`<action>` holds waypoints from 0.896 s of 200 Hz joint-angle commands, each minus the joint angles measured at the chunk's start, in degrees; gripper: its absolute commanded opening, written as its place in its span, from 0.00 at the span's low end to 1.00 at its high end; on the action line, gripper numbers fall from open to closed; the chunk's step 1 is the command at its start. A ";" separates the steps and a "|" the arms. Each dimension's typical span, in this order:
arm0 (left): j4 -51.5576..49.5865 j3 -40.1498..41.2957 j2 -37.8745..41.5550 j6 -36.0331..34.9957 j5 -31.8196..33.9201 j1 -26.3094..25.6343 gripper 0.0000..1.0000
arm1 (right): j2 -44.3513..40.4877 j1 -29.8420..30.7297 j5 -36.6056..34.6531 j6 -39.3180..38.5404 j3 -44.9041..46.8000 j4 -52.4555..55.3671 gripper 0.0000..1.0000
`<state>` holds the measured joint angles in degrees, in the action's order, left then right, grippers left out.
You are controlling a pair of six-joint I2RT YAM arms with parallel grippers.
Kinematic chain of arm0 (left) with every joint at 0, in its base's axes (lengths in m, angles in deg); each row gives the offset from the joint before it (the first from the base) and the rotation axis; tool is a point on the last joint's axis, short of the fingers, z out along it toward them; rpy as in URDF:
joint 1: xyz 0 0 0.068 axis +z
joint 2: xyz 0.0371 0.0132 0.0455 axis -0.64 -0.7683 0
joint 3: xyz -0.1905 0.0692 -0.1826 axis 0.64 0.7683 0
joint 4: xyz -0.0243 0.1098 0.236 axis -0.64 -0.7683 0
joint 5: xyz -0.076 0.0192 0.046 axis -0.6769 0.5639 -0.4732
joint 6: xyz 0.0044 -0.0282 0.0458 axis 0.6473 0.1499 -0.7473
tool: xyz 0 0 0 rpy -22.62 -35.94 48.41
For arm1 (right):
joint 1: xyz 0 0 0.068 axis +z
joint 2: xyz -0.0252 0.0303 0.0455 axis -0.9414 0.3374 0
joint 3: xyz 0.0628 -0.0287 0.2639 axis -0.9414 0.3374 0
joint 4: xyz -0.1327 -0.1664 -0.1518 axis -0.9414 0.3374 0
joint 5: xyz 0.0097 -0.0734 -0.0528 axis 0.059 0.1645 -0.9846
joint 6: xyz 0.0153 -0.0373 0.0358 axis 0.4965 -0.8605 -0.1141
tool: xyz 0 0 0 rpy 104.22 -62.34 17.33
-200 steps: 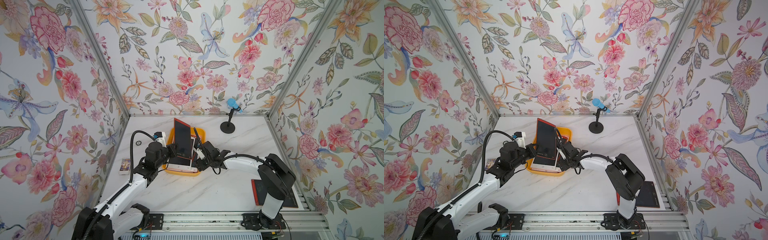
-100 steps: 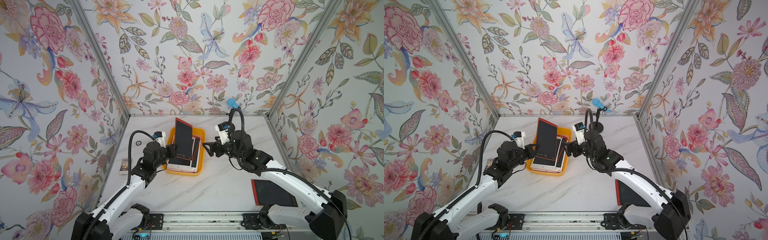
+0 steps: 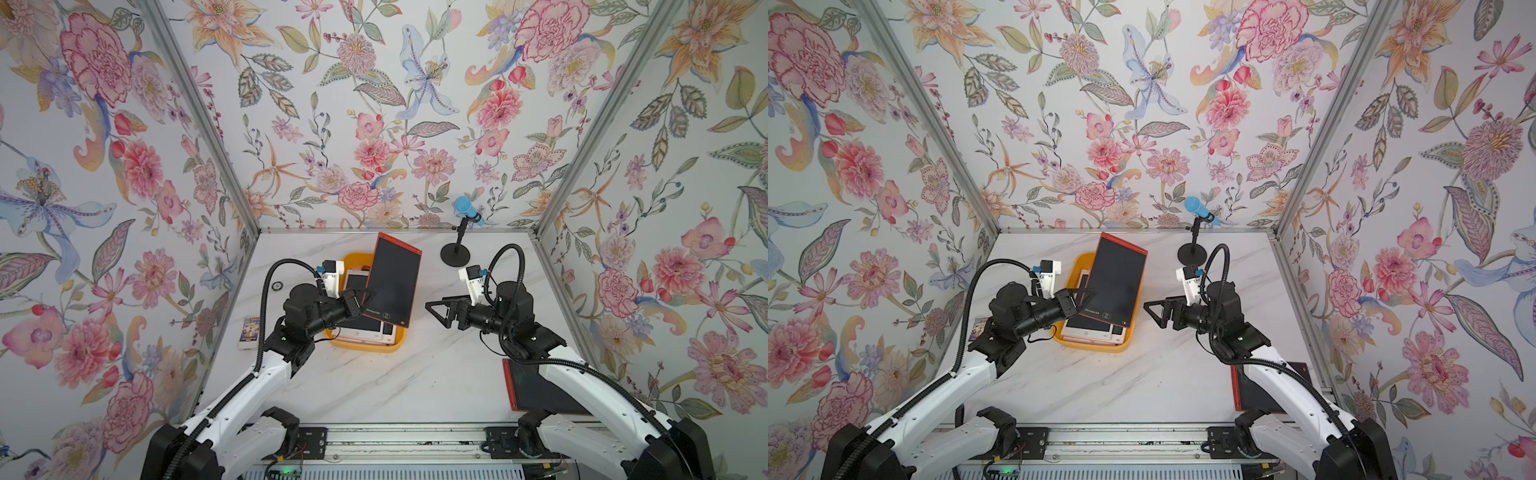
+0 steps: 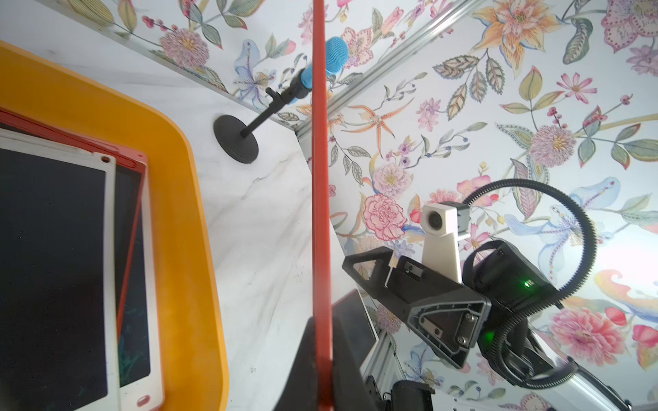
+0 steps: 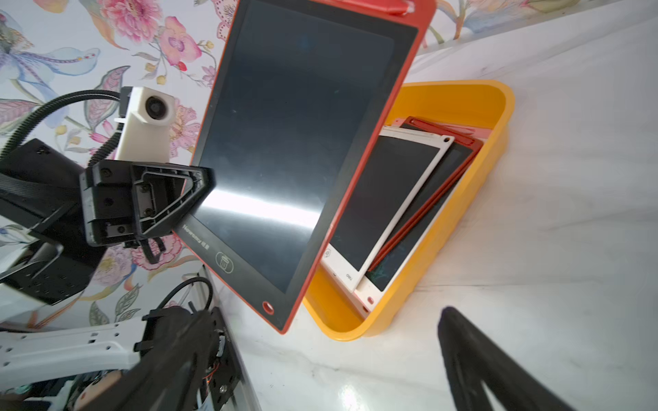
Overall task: Take out the writing tablet from the storage box
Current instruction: Move the storage box to the center of the board.
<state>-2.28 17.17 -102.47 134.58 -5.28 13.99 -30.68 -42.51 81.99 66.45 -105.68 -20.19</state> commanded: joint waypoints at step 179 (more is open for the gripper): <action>34.25 3.82 -13.29 16.29 -14.63 -7.07 0.00 | -6.72 -7.25 11.04 16.04 11.10 -21.69 0.59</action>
<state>26.00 21.45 -114.41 149.79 -17.61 7.37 -37.10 -49.18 92.20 78.54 -96.43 -35.08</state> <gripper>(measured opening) 0.081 0.628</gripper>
